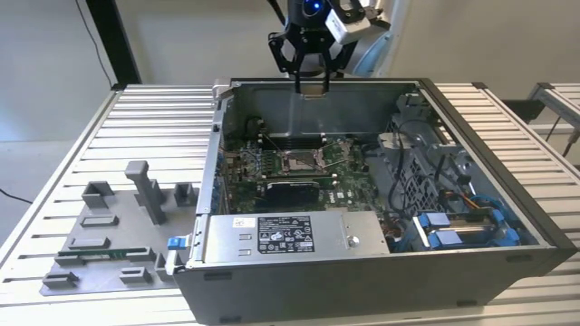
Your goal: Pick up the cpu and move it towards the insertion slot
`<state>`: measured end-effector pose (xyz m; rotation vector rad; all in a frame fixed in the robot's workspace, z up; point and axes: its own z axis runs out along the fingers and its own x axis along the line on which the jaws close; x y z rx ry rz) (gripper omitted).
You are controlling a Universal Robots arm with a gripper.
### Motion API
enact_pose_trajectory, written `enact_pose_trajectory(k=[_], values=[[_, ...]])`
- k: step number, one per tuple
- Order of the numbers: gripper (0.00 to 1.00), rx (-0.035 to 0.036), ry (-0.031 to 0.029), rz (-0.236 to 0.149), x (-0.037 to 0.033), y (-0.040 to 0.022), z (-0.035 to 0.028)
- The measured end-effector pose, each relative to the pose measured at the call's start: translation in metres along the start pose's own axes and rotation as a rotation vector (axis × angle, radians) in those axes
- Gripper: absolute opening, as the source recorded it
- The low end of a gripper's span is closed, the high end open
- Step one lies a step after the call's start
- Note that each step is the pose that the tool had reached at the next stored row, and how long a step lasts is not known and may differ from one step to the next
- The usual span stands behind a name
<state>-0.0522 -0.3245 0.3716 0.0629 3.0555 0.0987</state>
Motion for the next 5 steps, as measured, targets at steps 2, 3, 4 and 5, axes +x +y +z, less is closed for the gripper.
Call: enact_pose_trajectory(k=[2,3,4,5], values=[[0.0,0.0,0.0,0.0,0.0011,0.0001,0.0],[0.0,0.0,0.0,0.0,0.0011,0.0001,0.0],[0.0,0.0,0.0,0.0,0.0011,0.0001,0.0],[0.0,0.0,0.0,0.0,0.0011,0.0001,0.0]])
